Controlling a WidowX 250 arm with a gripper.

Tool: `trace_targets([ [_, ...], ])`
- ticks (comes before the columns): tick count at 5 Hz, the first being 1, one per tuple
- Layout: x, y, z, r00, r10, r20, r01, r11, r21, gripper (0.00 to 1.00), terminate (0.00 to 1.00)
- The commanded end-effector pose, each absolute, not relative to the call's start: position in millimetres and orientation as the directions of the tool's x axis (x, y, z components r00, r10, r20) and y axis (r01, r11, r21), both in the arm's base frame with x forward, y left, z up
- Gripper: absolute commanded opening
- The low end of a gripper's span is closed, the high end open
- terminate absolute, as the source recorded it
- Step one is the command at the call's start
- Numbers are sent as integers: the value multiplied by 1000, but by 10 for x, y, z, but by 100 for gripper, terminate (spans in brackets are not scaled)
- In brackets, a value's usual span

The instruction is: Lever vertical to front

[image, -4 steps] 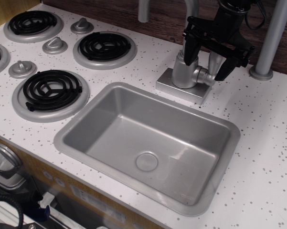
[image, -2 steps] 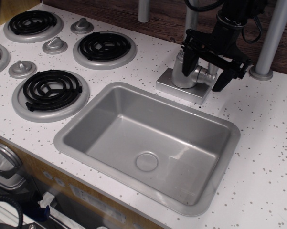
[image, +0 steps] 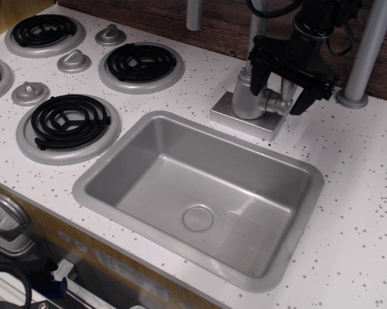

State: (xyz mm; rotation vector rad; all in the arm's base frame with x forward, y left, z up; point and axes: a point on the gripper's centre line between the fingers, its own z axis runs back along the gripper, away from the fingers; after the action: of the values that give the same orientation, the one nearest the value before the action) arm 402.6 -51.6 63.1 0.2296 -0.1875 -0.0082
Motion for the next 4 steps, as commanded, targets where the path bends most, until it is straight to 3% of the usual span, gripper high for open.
trace_targets([
  [1, 4178, -544, 1021, 948, -35, 315, -45, 969, 242, 100, 0],
  [3, 4212, -572, 1072, 937, -18, 349, -82, 959, 270, 100, 0],
  [4, 4200, -580, 1068, 937, -3, 349, -96, 959, 268, 0, 0],
])
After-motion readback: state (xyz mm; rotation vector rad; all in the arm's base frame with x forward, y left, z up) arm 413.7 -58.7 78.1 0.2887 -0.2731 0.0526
